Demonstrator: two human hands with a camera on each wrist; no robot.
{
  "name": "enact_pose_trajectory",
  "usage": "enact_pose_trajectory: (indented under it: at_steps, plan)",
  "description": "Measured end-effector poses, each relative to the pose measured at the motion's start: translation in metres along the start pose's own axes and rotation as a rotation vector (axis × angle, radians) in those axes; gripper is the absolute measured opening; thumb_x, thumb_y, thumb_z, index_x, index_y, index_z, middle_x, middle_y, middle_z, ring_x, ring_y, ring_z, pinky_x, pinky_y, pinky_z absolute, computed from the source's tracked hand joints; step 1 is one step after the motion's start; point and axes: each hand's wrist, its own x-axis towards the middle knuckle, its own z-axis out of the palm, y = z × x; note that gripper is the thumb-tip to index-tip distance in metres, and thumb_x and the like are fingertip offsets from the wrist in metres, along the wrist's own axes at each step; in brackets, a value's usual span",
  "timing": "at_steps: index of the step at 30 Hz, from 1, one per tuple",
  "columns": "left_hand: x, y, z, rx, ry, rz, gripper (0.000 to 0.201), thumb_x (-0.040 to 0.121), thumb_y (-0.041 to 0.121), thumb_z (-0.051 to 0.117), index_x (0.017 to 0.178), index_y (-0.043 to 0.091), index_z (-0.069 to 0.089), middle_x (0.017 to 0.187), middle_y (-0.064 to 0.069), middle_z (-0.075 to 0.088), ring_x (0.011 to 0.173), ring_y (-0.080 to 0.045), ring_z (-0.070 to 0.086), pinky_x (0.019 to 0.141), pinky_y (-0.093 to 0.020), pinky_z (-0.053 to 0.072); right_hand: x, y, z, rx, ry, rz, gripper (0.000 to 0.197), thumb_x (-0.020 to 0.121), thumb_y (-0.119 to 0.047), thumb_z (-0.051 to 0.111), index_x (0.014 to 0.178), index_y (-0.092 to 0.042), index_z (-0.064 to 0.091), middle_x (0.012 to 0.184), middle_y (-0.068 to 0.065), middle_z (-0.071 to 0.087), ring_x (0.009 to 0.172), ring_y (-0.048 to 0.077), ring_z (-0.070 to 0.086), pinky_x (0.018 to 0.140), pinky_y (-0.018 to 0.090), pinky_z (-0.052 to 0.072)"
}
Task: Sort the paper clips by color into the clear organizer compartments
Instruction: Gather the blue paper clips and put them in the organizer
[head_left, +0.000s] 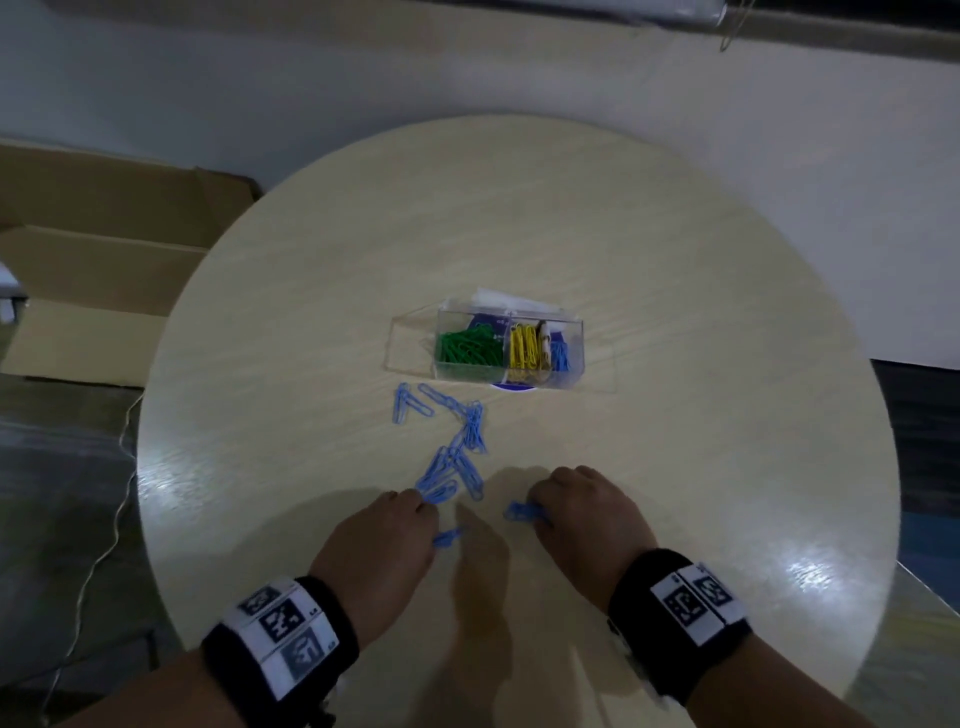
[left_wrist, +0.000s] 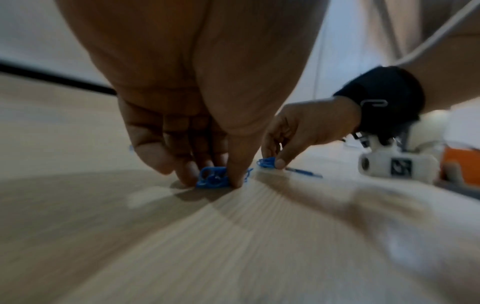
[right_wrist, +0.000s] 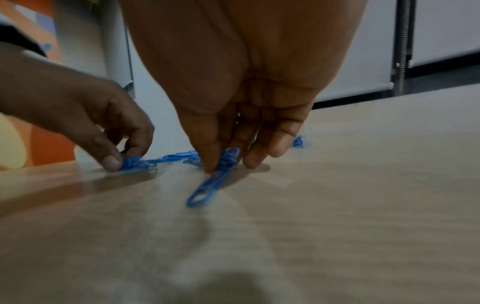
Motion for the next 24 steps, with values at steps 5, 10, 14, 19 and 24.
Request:
enact_pose_trajectory:
  at_steps: [5, 10, 14, 19, 24]
  plan:
    - [0.011, 0.004, -0.01, -0.122, -0.093, -0.11, 0.023, 0.087, 0.037, 0.046, 0.092, 0.019, 0.06, 0.097, -0.005, 0.064, 0.095, -0.03, 0.062, 0.077, -0.041, 0.046, 0.004, -0.001, -0.003, 0.133, -0.021, 0.035, 0.017, 0.08, -0.023, 0.055, 0.09, -0.017, 0.067, 0.089, 0.007, 0.063, 0.087, 0.031, 0.059, 0.071, 0.037, 0.048]
    - [0.011, 0.013, -0.009, -0.074, -0.09, -0.095, 0.018, 0.09, 0.036, 0.048, 0.093, 0.024, 0.061, 0.098, 0.0, 0.063, 0.093, -0.026, 0.063, 0.076, -0.04, 0.051, 0.0, 0.018, -0.01, 0.369, 0.097, 0.107, 0.019, 0.083, -0.025, 0.055, 0.095, -0.022, 0.069, 0.089, 0.003, 0.064, 0.085, 0.025, 0.061, 0.072, 0.032, 0.044]
    - [0.022, 0.019, -0.029, -0.304, 0.056, -0.148, 0.02, 0.082, 0.046, 0.055, 0.082, 0.026, 0.058, 0.08, 0.003, 0.062, 0.077, -0.019, 0.063, 0.065, -0.033, 0.046, -0.007, 0.043, -0.026, 0.507, 0.298, 0.223, 0.011, 0.081, -0.025, 0.064, 0.09, -0.026, 0.071, 0.078, -0.005, 0.064, 0.071, 0.017, 0.06, 0.066, 0.033, 0.049]
    - [0.078, 0.038, -0.079, -0.677, 0.263, -0.207, 0.022, 0.086, 0.03, 0.066, 0.068, 0.025, 0.056, 0.062, 0.007, 0.059, 0.059, -0.008, 0.055, 0.062, -0.032, 0.046, -0.004, 0.069, -0.047, 0.544, 0.435, 0.301, 0.01, 0.078, -0.022, 0.072, 0.087, -0.025, 0.073, 0.077, -0.006, 0.068, 0.068, 0.012, 0.062, 0.065, 0.028, 0.05]
    - [0.15, 0.052, -0.109, -0.688, 0.391, -0.247, 0.02, 0.085, 0.032, 0.068, 0.07, 0.021, 0.062, 0.069, 0.004, 0.067, 0.07, -0.02, 0.064, 0.065, -0.031, 0.05, 0.003, 0.08, -0.057, 0.66, 0.489, 0.377, 0.009, 0.079, -0.022, 0.073, 0.087, -0.025, 0.074, 0.079, -0.006, 0.071, 0.072, 0.009, 0.066, 0.068, 0.025, 0.051]
